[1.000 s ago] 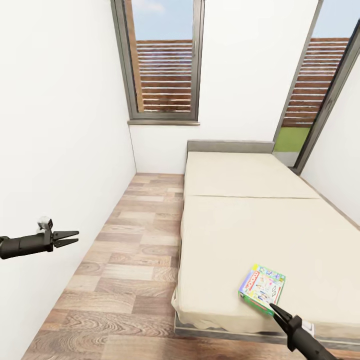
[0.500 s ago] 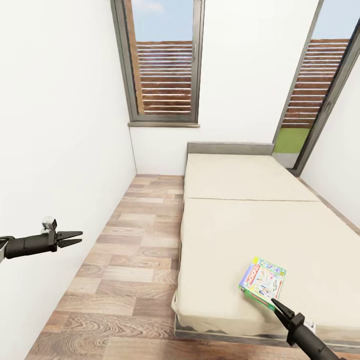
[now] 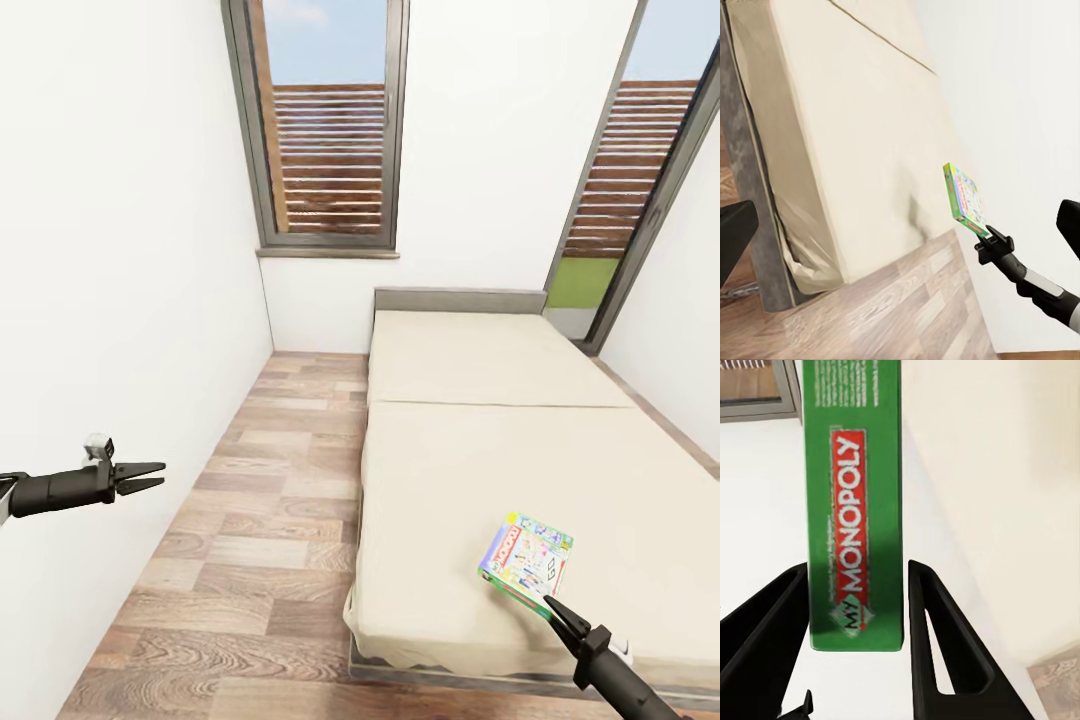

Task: Put all the toys in the child's room - the three board games (two on the bed and one on the table), the two jigsaw puzzles on the table, and the tennis ball on the table - inside the toy box on the table in the child's room.

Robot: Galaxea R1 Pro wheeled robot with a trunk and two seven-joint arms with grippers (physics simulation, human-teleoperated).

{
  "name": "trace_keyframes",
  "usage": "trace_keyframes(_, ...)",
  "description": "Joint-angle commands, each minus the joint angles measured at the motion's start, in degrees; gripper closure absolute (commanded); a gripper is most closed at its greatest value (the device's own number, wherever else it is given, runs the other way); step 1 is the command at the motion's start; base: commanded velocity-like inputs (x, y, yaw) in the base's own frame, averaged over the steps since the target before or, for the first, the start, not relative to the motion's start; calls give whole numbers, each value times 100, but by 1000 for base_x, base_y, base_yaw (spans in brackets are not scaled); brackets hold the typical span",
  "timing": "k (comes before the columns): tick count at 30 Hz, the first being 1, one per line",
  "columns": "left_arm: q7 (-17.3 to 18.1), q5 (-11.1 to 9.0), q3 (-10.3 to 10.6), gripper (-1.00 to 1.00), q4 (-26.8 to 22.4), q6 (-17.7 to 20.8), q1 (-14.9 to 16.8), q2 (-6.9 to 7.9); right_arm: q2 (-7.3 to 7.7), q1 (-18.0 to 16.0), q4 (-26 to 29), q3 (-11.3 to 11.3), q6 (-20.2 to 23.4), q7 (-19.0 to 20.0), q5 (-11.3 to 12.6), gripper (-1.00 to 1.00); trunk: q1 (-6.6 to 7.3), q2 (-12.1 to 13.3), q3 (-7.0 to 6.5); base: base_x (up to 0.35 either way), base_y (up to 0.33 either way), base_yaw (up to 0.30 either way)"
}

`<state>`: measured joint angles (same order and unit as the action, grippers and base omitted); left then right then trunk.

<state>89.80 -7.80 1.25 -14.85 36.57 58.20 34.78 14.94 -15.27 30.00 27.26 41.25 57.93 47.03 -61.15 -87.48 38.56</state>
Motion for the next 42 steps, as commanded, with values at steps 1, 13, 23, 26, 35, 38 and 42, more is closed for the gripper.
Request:
trace_keyframes(1,20,-11,16,-100,0,61,4,2,0,-3,-3,8,29,7,11,100,23,39,-13,0,0,0)
trace_keyframes(13,20,-11,16,-100,0,61,1,2,71,-2,80,12,0,0,-7,100,287,520,-229,0,0,0)
trace_keyframes(23,20,-11,16,-100,0,61,4,-5,83,80,598,4,1,418,-8,100,506,921,-408,0,0,0)
trace_keyframes(26,20,-11,16,-100,0,61,5,-5,86,83,610,6,8,491,-9,100,572,1042,-462,0,0,-12)
trace_keyframes(35,20,-11,22,-100,0,61,1,-18,96,93,608,22,40,530,-2,100,770,1403,-624,0,0,-223)
trace_keyframes(38,20,-11,24,-100,0,61,1,-22,101,98,605,24,40,529,-2,100,836,1523,-678,0,0,-278)
trace_keyframes(42,20,-11,24,-100,0,61,3,-24,104,102,604,25,40,528,-2,100,923,1683,-749,0,0,-280)
